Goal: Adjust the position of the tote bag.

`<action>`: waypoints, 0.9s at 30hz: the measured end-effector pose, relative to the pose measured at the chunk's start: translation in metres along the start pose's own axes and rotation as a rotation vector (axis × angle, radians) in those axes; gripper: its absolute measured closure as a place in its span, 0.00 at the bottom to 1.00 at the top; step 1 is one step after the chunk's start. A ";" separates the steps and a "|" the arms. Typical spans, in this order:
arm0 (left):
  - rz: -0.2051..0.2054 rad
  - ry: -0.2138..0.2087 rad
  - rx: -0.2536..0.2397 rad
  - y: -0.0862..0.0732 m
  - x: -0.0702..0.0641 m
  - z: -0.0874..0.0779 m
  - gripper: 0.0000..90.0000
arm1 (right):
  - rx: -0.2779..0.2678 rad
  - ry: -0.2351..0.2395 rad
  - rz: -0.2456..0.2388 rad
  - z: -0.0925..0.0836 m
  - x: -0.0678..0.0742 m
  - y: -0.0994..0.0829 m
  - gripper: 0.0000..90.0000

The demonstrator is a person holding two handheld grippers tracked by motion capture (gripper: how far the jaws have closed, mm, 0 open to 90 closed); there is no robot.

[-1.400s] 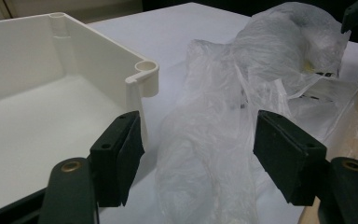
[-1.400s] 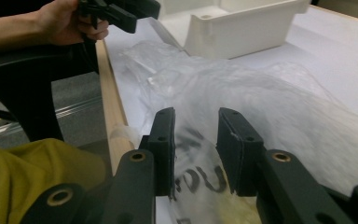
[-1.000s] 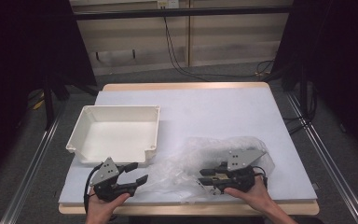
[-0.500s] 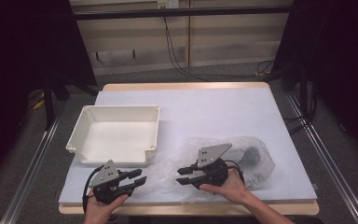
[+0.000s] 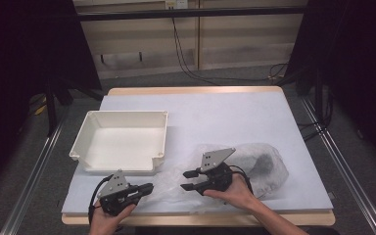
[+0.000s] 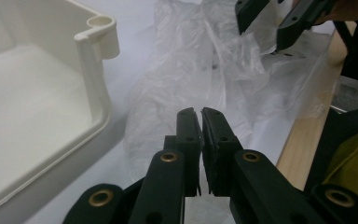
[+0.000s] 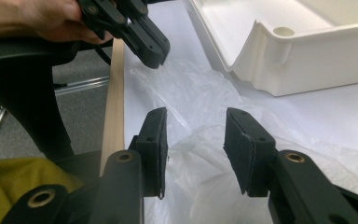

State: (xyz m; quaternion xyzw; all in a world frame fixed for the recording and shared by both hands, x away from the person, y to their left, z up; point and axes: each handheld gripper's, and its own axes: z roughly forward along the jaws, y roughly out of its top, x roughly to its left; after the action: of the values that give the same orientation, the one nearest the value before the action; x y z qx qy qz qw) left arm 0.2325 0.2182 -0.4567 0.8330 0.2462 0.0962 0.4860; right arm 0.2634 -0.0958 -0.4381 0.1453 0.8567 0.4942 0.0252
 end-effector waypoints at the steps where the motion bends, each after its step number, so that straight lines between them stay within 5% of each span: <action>1: -0.005 -0.004 0.006 0.000 0.001 0.001 0.96 | 0.000 0.000 0.001 0.001 0.000 0.000 0.66; 9: -0.003 0.010 0.059 0.000 0.001 0.009 0.90 | 0.068 0.013 0.006 0.013 -0.001 -0.011 0.68; 20: 0.010 -0.044 0.058 0.000 -0.003 0.009 0.78 | 0.152 0.010 -0.004 0.028 -0.001 -0.023 0.63; 27: 0.005 -0.059 0.130 -0.002 -0.005 0.022 0.61 | 0.181 0.012 -0.006 0.033 -0.002 -0.027 0.67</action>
State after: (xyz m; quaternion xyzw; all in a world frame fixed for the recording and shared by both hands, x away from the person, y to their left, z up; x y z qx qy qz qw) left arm 0.2365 0.2001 -0.4688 0.8660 0.2351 0.0566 0.4376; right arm 0.2654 -0.0814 -0.4783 0.1415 0.8985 0.4154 0.0081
